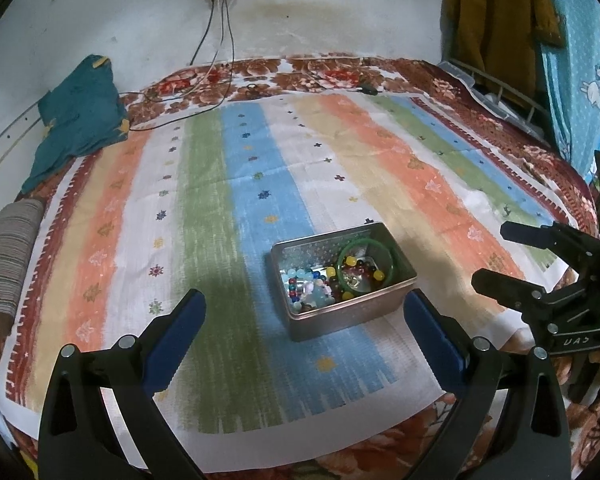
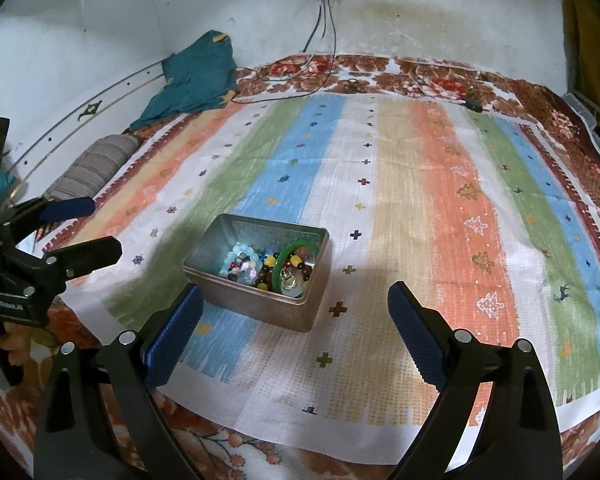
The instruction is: Organize jewelry
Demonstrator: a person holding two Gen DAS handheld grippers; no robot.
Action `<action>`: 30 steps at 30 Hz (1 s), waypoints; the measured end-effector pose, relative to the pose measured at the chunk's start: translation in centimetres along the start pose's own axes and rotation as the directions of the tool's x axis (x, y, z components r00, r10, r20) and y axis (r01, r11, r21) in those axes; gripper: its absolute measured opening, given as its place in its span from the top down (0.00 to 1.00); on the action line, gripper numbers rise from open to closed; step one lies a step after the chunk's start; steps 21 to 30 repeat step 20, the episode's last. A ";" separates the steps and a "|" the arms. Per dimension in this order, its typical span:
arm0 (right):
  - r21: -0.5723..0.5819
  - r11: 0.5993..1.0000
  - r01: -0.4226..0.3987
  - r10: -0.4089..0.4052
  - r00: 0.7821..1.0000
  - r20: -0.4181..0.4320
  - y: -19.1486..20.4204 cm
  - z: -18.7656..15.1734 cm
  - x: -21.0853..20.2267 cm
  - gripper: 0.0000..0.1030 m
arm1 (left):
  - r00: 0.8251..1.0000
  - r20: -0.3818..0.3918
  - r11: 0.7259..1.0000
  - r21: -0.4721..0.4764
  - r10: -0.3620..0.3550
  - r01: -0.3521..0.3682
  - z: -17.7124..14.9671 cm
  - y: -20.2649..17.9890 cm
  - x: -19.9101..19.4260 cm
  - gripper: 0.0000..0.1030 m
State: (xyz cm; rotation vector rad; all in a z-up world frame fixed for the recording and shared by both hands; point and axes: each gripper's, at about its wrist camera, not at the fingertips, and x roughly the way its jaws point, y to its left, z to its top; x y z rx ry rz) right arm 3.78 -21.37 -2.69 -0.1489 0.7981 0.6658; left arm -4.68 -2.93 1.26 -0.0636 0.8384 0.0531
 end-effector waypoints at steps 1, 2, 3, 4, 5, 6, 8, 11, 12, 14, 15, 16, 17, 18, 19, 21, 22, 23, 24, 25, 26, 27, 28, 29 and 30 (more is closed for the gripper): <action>0.000 1.000 -0.001 0.001 1.000 0.001 0.0 0.0 0.0 0.09 | 1.000 0.000 1.000 0.002 -0.001 0.001 0.0 -0.1 0.0 0.06; 0.001 1.000 0.000 0.000 1.000 0.001 0.0 0.0 0.0 0.09 | 1.000 -0.001 1.000 0.005 -0.001 0.001 0.0 -0.1 0.0 0.06; 0.001 1.000 -0.001 0.001 1.000 0.003 0.0 0.0 0.0 0.09 | 1.000 -0.002 1.000 0.009 -0.001 0.001 0.0 -0.2 0.0 0.06; 0.002 1.000 -0.002 0.002 1.000 0.004 0.0 0.0 0.0 0.09 | 1.000 -0.002 1.000 0.011 -0.002 0.002 0.0 -0.2 0.0 0.06; 0.002 1.000 -0.002 0.002 1.000 0.005 0.1 0.0 0.0 0.09 | 1.000 -0.003 1.000 0.012 -0.002 0.002 -0.1 -0.3 0.0 0.06; 0.003 1.000 -0.002 0.002 1.000 0.005 0.1 0.0 0.0 0.09 | 1.000 -0.004 1.000 0.014 -0.003 0.003 -0.1 -0.3 0.0 0.06; 0.003 1.000 -0.002 0.002 1.000 0.004 0.0 0.0 0.0 0.09 | 1.000 -0.006 1.000 0.016 -0.004 0.004 -0.1 -0.4 0.0 0.06; 0.003 1.000 -0.002 0.002 1.000 0.005 0.0 0.0 0.0 0.09 | 1.000 -0.007 1.000 0.016 -0.007 0.007 -0.1 -0.4 0.0 0.06; 0.003 1.000 -0.002 0.002 1.000 0.004 -0.1 0.0 0.0 0.09 | 1.000 -0.010 1.000 0.016 -0.014 0.014 -0.1 -0.4 0.1 0.06; 0.005 1.000 0.000 0.000 1.000 0.003 -0.1 0.1 0.0 0.09 | 1.000 -0.016 1.000 0.018 -0.017 0.017 -0.1 -0.4 0.2 0.06; 0.006 1.000 0.000 0.000 1.000 0.003 -0.2 0.1 -0.1 0.09 | 1.000 -0.020 1.000 0.019 -0.012 0.013 -0.1 -0.5 0.3 0.06; 0.005 1.000 0.000 0.000 1.000 0.003 -0.1 0.1 -0.1 0.09 | 1.000 -0.021 1.000 0.020 -0.010 0.011 -0.1 -0.5 0.3 0.06; 0.005 1.000 -0.001 0.001 1.000 0.003 -0.1 0.1 -0.1 0.09 | 1.000 -0.017 1.000 0.022 -0.005 0.005 -0.1 -0.6 0.3 0.06; 0.004 1.000 -0.001 0.001 1.000 0.003 -0.2 0.1 -0.1 0.09 | 1.000 -0.007 1.000 0.026 0.003 -0.002 -0.1 -0.7 0.1 0.06; 0.003 1.000 -0.002 0.002 1.000 0.003 -0.2 0.1 -0.1 0.09 | 1.000 -0.003 1.000 0.027 0.002 -0.002 -0.1 -0.7 0.1 0.06; 0.001 1.000 -0.002 0.002 1.000 0.004 -0.2 0.2 -0.1 0.09 | 1.000 -0.003 1.000 0.027 -0.007 0.007 -0.1 -0.7 0.0 0.06; 0.001 1.000 -0.002 0.002 1.000 0.004 -0.2 0.2 -0.1 0.09 | 1.000 -0.003 1.000 0.027 -0.007 0.007 -0.1 -0.7 0.0 0.06; 0.001 1.000 -0.002 0.002 1.000 0.004 -0.2 0.2 -0.1 0.09 | 1.000 -0.003 1.000 0.027 -0.007 0.007 -0.1 -0.7 0.0 0.06; 0.001 1.000 -0.002 0.002 1.000 0.004 -0.2 0.2 -0.1 0.09 | 1.000 -0.003 1.000 0.027 -0.007 0.007 -0.1 -0.7 0.0 0.06; 0.001 1.000 -0.002 0.002 1.000 0.004 -0.2 0.2 -0.1 0.09 | 1.000 -0.003 1.000 0.027 -0.007 0.007 -0.1 -0.7 0.0 0.06; 0.001 1.000 -0.002 0.002 1.000 0.004 -0.2 0.2 -0.1 0.09 | 1.000 -0.003 1.000 0.027 -0.007 0.007 -0.1 -0.7 0.0 0.06; 0.001 1.000 -0.002 0.002 1.000 0.004 -0.2 0.2 -0.1 0.09 | 1.000 -0.003 1.000 0.027 -0.007 0.007 -0.1 -0.7 0.0 0.06; 0.001 1.000 -0.002 0.002 1.000 0.004 -0.2 0.2 -0.1 0.09 | 1.000 -0.003 1.000 0.027 -0.007 0.007 -0.1 -0.7 0.0 0.06; 0.001 1.000 -0.002 0.002 1.000 0.004 -0.2 0.2 -0.1 0.09 | 1.000 -0.003 1.000 0.027 -0.007 0.007 -0.1 -0.7 0.0 0.06; 0.001 1.000 -0.002 0.002 1.000 0.004 -0.2 0.2 -0.1 0.09 | 1.000 -0.003 1.000 0.027 -0.007 0.007 -0.1 -0.7 0.0 0.06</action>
